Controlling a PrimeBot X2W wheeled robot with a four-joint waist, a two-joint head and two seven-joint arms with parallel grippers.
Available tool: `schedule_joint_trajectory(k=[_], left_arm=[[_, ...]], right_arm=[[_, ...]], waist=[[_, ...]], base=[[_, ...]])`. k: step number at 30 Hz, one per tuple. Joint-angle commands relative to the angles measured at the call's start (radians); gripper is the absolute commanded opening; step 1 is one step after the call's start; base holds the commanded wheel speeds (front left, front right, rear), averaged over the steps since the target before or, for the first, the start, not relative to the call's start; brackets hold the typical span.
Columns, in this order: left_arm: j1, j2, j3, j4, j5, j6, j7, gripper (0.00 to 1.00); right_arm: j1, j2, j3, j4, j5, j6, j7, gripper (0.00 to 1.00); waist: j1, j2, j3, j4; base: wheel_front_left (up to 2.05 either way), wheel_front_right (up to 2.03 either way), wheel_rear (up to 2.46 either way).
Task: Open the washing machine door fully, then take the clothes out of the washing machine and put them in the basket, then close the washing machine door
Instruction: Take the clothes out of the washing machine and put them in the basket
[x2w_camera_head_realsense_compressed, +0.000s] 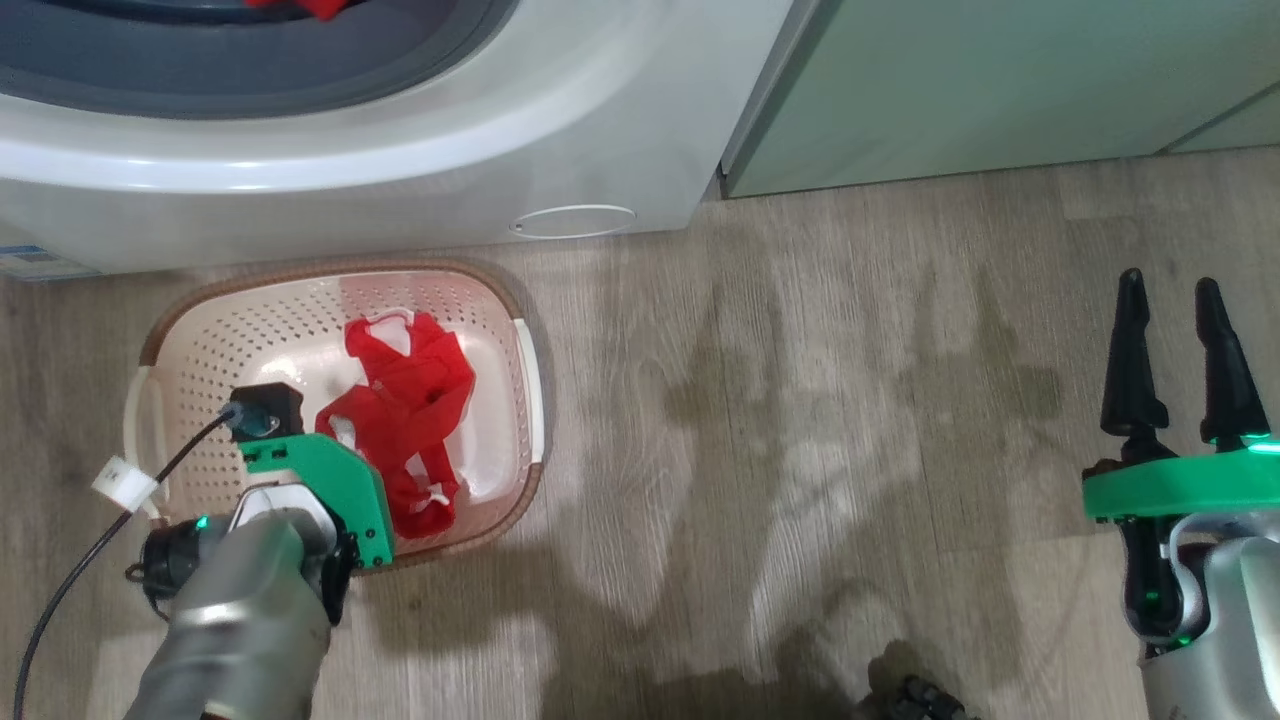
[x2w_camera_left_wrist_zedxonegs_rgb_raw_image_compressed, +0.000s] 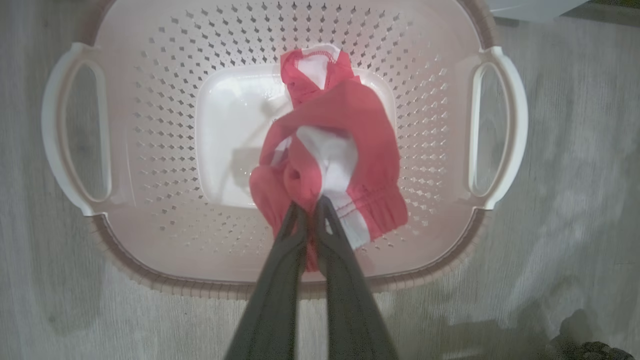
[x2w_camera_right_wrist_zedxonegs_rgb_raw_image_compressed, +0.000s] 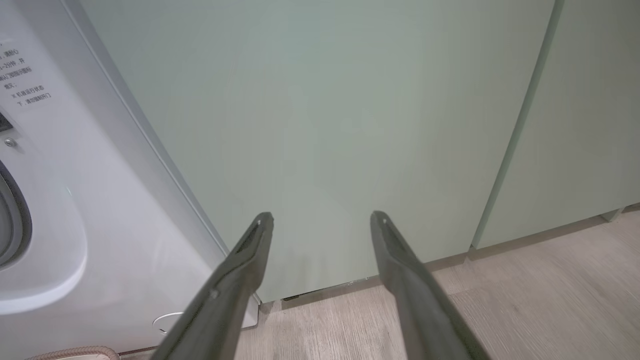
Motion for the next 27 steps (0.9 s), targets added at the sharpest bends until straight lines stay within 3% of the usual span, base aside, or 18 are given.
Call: schedule_joint_trajectory(k=[1,2,3,4,10,18,27], left_arm=[[-0.007,0.031,0.022,-0.015,-0.008,-0.007,-0.031,0.29],[-0.005,0.03,0.02,-0.015,-0.009,-0.02,-0.043,0.53],[-0.003,0.029,0.019,-0.015,-0.011,-0.029,-0.057,0.85],[-0.002,0.03,0.018,-0.015,-0.011,-0.034,-0.079,1.0],[0.003,0.03,0.018,-0.019,-0.021,-0.067,-0.224,1.0],[0.027,0.048,0.043,-0.078,-0.047,-0.098,-0.294,1.0],[0.194,0.083,0.127,-0.405,-0.011,-0.094,-0.296,1.0]], right_arm=[[-0.004,-0.008,0.011,-0.029,-0.004,-0.001,-0.011,1.0],[-0.003,-0.007,0.01,-0.027,-0.006,-0.001,-0.011,1.0],[-0.001,-0.007,0.008,-0.026,-0.006,-0.001,-0.011,1.0],[0.001,-0.007,0.008,-0.025,-0.007,-0.001,-0.011,1.0],[0.026,-0.007,0.016,-0.015,-0.007,-0.001,-0.011,1.0],[0.069,-0.005,0.036,-0.004,-0.006,-0.001,-0.011,1.0],[0.148,0.003,0.054,-0.004,-0.009,-0.001,-0.011,1.0]], waist=[[0.0,0.0,-0.009,0.004],[0.0,0.0,-0.016,0.006],[0.0,0.0,-0.024,0.01],[0.0,0.0,-0.034,0.014],[0.0,0.0,-0.117,0.045],[0.0,0.0,-0.238,0.08],[0.0,0.0,-0.38,0.104]], base=[[0.0,0.0,0.0],[0.0,0.0,0.0],[0.0,0.0,0.0],[0.0,0.0,0.0],[0.0,0.0,0.0],[0.0,0.0,0.0],[0.0,0.0,0.0]])
